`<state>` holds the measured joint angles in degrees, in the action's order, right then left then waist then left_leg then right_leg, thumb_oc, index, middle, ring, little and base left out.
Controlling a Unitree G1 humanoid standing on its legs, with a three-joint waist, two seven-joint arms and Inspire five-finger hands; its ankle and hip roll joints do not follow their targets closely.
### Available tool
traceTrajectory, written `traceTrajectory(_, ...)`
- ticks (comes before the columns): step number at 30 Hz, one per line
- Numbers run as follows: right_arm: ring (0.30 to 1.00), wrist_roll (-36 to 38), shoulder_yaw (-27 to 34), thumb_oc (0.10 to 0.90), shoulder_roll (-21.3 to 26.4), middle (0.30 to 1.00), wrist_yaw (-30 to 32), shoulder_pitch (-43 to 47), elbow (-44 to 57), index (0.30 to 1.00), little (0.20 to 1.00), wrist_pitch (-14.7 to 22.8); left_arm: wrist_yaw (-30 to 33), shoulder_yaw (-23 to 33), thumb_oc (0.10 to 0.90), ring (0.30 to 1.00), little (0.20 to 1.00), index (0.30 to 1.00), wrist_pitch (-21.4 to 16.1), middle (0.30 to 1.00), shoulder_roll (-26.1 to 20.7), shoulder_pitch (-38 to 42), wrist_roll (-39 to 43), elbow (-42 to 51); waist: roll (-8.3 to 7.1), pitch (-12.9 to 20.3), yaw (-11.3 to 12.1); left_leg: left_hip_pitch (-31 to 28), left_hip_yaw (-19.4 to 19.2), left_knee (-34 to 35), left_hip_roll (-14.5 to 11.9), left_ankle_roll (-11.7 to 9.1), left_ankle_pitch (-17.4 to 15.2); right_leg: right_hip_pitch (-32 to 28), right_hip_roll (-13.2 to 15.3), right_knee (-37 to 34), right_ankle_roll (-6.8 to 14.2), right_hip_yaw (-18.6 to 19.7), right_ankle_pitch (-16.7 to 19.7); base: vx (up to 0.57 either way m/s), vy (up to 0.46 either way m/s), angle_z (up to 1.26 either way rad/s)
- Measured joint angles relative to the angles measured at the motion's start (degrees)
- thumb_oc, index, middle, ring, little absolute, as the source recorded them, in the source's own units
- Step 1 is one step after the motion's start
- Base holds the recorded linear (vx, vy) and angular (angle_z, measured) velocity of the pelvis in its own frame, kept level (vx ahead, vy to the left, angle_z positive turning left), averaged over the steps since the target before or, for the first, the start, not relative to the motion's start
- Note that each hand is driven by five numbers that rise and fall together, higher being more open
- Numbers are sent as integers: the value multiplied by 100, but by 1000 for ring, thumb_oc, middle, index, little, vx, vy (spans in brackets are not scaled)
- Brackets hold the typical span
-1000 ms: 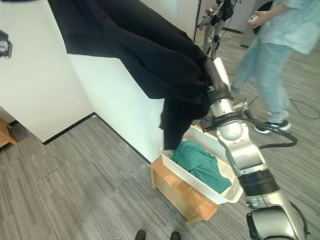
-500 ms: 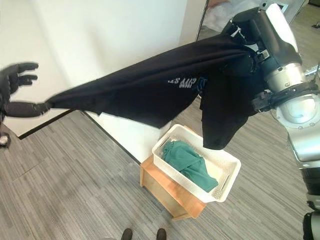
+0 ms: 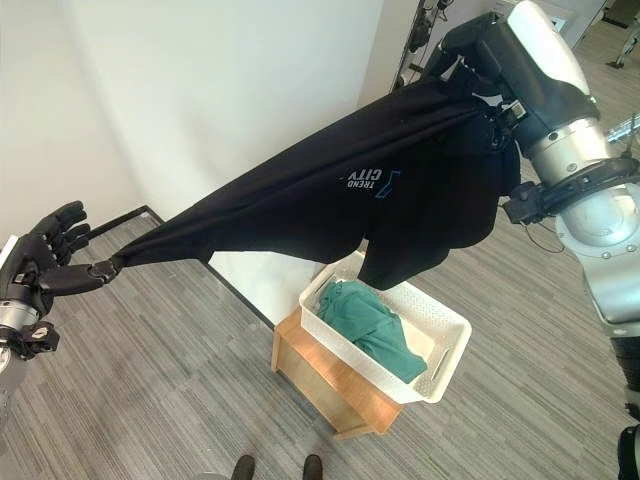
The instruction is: Pick up bed clothes into laundry basket.
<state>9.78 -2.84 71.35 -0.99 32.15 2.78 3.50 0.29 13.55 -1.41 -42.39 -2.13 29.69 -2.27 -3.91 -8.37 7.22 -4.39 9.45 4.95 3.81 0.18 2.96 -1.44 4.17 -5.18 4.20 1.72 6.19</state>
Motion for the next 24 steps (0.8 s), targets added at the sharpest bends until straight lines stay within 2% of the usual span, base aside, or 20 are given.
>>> traceTrajectory(7,300,-56,0,400,4,300,-28,0,-1,300,300,10,-158,98,800,900,900,900,-7,900,-6,-87,-23,-3,17,-5,21,14,42,0,-1,2,3,0,14,-1,-1,-28,0,0,0,0)
traceTrajectory(8,300,-55,0,400,30,300,-40,1,5,300,300,34,-387,69,800,900,900,900,-11,900,-323,-272,-44,23,10,-8,6,23,39,0,-7,0,-1,15,4,0,0,-29,-1,0,0,0)
traceTrajectory(10,300,-47,-63,400,94,300,-138,9,1,300,300,146,-1285,74,800,900,900,900,22,900,-1690,-1091,17,125,49,-41,-20,19,37,-1,-8,3,-2,11,11,-2,1,-47,-1,-15,5,-1)
traceTrajectory(11,300,-46,-128,400,158,300,-137,22,-1,300,300,167,-1436,57,800,900,900,900,24,900,-1904,-1179,57,120,60,-47,-25,17,37,-1,-8,4,-9,9,3,0,6,-47,-5,0,0,0)
traceTrajectory(12,300,-45,-426,400,399,300,-150,116,1,300,300,251,-1938,63,800,900,900,900,56,900,-2490,-1419,195,127,146,-60,11,18,37,-1,9,6,-8,5,10,-1,7,-48,-6,38,-1,5)
traceTrajectory(13,300,-46,-546,400,424,300,-154,177,-9,300,300,269,-2076,52,800,900,900,900,54,900,-2633,-1473,196,121,167,-53,17,18,40,0,10,-10,-25,3,4,-1,15,-52,-11,-4,-3,6)
traceTrajectory(15,300,-49,-1145,400,436,300,-153,576,-72,300,300,331,-2441,-390,800,900,900,900,128,900,-3108,-1429,99,41,253,-15,33,15,48,-1,16,17,-6,-4,7,0,17,-58,-12,-27,-2,4)
traceTrajectory(16,300,-49,-1412,400,440,300,-146,795,-150,300,300,379,-2603,-788,800,900,900,900,157,900,-3394,-1327,-38,62,270,-17,31,19,49,-1,12,17,-5,-2,3,0,17,-60,-12,0,0,0)
traceTrajectory(17,300,-53,-1760,400,439,300,-146,1099,-216,300,300,382,-2945,-1387,800,900,900,900,221,900,-3744,-1173,-523,236,282,-18,3,21,52,-1,11,16,-4,2,0,0,17,-62,-11,0,0,0)
traceTrajectory(18,300,-56,-1830,400,438,300,-138,1220,-253,300,300,368,-3170,-1856,800,900,900,900,271,900,-3950,-1083,-813,362,287,-18,-28,25,58,-1,14,16,-2,1,4,0,17,-70,-11,0,0,0)
traceTrajectory(20,300,-63,-1844,400,438,300,-113,1419,-410,300,300,374,-3594,-2732,800,900,900,900,309,900,-4019,-980,-1123,541,298,-22,-145,28,63,-1,18,16,-2,1,9,0,18,-83,-12,0,0,0)
traceTrajectory(23,300,-79,-1844,400,541,300,-5,1615,-761,300,300,336,-4012,-3965,800,900,900,900,309,900,-4016,-607,-1170,822,294,-23,-201,39,80,-2,15,16,-2,2,11,1,20,-139,-14,-2,-3,2)
traceTrajectory(24,300,-80,-1844,400,577,300,11,1641,-862,300,300,335,-4064,-4050,800,900,900,900,310,900,-4017,-575,-1169,937,294,-23,-197,41,85,-1,12,16,-2,2,10,0,21,-147,-16,1,0,5)
